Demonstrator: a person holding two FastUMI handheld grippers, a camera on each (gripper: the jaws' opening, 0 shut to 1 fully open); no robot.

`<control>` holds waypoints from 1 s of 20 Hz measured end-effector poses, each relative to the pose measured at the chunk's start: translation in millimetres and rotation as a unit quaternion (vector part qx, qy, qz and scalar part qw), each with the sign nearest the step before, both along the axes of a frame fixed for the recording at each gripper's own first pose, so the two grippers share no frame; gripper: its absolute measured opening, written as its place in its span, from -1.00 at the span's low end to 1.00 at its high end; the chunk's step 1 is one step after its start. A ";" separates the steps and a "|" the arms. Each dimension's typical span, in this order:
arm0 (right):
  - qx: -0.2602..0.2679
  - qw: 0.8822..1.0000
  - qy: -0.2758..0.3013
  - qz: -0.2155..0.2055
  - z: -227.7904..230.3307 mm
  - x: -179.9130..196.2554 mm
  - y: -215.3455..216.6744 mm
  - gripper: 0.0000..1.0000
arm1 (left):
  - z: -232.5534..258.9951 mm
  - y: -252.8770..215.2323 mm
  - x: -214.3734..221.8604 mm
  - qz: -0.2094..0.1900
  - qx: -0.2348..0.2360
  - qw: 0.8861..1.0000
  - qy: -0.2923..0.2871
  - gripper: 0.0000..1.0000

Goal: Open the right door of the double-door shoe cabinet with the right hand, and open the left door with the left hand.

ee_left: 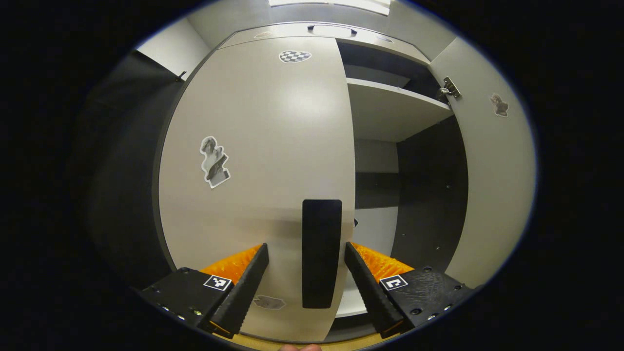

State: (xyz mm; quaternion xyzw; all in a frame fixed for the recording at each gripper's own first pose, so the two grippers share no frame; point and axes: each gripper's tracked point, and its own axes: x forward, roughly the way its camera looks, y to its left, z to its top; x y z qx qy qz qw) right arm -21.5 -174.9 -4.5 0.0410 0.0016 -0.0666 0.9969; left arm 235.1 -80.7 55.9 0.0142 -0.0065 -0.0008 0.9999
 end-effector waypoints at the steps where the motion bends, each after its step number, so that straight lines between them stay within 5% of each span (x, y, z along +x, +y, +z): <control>1: 0.002 1.000 -0.002 -0.003 0.9 1.1 1.0 0.62 | 0.3 0.5 0.0 0.000 0.000 1.000 -0.001 0.89; 6: -0.004 1.000 0.001 -0.001 -2.1 3.3 11.3 0.65 | 3.2 5.1 -2.2 -0.002 0.000 1.000 -0.008 0.77; 7: -0.005 1.000 0.002 -0.001 -2.9 3.3 12.6 0.65 | -0.1 5.2 0.2 -0.004 0.002 1.000 -0.004 0.36; 8: -0.007 1.000 0.003 0.001 -4.2 3.8 13.1 0.65 | -0.3 0.2 1.0 -0.015 0.006 1.000 -0.002 0.37; 11: -0.011 1.000 0.007 0.003 -6.4 2.2 16.0 0.65 | 1.1 -9.2 -3.2 -0.028 -0.002 1.000 -0.006 -0.51; 14: -0.013 1.000 0.003 0.006 -4.2 1.3 14.9 0.65 | -2.2 -9.2 -0.4 -0.030 -0.018 0.999 0.007 -0.84; 20: -0.015 1.000 0.006 0.010 -6.2 0.6 10.8 0.65 | 0.0 -8.1 -21.3 -0.036 -0.009 0.999 0.024 -0.84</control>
